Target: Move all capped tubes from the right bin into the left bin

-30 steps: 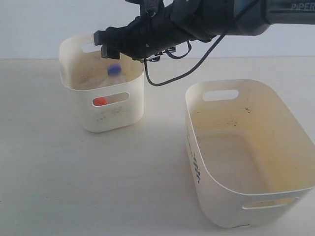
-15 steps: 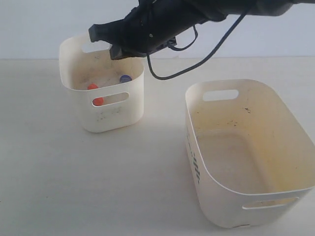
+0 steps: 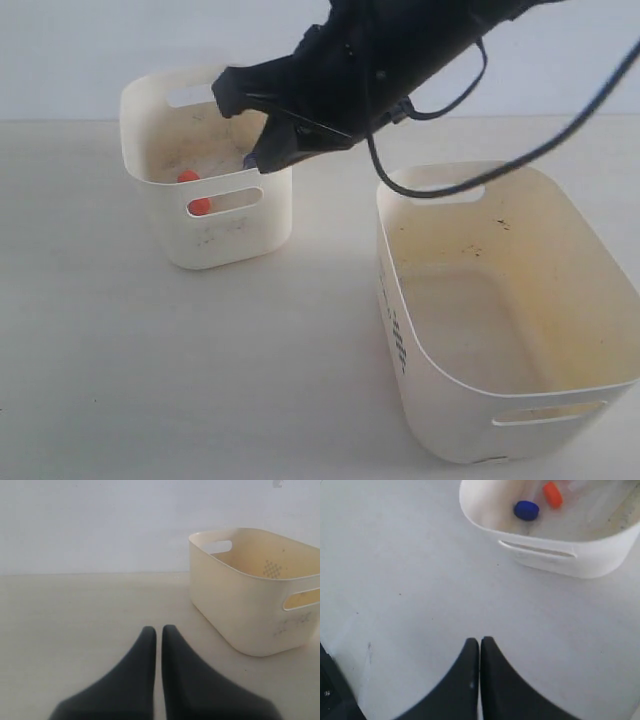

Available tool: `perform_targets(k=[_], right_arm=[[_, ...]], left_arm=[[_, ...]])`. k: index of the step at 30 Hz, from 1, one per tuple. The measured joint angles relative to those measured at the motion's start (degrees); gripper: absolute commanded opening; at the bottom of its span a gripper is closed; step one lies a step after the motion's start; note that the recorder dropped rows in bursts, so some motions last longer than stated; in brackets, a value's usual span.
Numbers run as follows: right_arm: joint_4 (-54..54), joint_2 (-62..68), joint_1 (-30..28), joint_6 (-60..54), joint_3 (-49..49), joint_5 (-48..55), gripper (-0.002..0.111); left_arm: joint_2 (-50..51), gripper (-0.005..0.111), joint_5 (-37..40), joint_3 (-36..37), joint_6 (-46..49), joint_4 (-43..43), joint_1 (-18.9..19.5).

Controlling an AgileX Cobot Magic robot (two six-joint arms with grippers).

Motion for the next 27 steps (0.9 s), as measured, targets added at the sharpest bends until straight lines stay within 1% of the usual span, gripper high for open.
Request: perform_targets(k=[2, 4, 6, 20, 24, 27], right_arm=[[0.00, -3.84, 0.00, 0.00, 5.47, -0.64, 0.000], [0.00, -5.71, 0.00, 0.13, 8.07, 1.23, 0.000], [0.00, -5.83, 0.00, 0.13, 8.64, 3.03, 0.000], [-0.81, -6.22, 0.00, -2.85, 8.76, 1.81, 0.000], [-2.29, -9.25, 0.00, -3.21, 8.96, 1.44, 0.000], [-2.44, -13.41, 0.00, -3.59, 9.22, -1.37, 0.000]], left_arm=[[0.00, 0.004, 0.00, 0.00, 0.00, 0.00, 0.00], [0.00, 0.004, 0.00, 0.00, 0.00, 0.00, 0.00], [0.00, 0.004, 0.00, 0.00, 0.00, 0.00, 0.00], [0.00, 0.004, 0.00, 0.00, 0.00, 0.00, 0.00], [0.00, 0.004, 0.00, 0.00, 0.00, 0.00, 0.00], [0.00, 0.004, 0.00, 0.00, 0.00, 0.00, 0.00]])
